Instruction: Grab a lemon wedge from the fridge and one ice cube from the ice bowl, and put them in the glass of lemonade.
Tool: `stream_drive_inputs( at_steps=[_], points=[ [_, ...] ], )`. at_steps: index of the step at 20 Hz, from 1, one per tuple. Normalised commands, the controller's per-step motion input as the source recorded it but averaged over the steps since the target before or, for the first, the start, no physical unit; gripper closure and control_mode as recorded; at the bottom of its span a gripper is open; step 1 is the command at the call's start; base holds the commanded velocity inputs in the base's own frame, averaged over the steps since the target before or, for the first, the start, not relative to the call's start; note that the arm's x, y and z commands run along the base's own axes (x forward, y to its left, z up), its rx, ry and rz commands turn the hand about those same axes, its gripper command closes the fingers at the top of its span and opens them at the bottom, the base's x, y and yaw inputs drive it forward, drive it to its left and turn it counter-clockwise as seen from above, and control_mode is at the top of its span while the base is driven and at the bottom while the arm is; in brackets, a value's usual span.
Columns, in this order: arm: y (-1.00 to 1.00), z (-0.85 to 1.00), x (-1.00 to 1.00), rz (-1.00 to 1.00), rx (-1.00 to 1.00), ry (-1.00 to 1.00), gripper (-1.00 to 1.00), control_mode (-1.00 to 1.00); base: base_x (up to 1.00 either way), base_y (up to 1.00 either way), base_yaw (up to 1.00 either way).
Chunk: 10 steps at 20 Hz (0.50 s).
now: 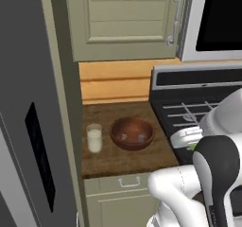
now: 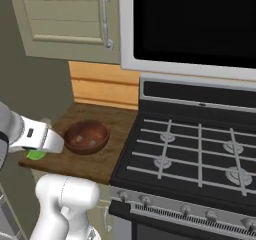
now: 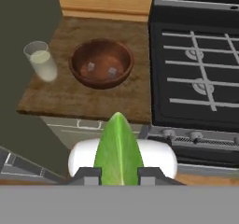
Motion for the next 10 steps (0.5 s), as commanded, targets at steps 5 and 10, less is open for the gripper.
stream_drive_inputs(
  at_steps=[5, 10],
  points=[
    [0.29, 0.0, 0.5, 0.23, 0.02, 0.0, 1.0, -1.0, 0.09, 0.17, 0.19],
    [0.9, 0.0, 1.0, 0.14, 0.02, 0.07, 1.0, -1.0, 0.0, 0.0, 0.0]
  ],
)
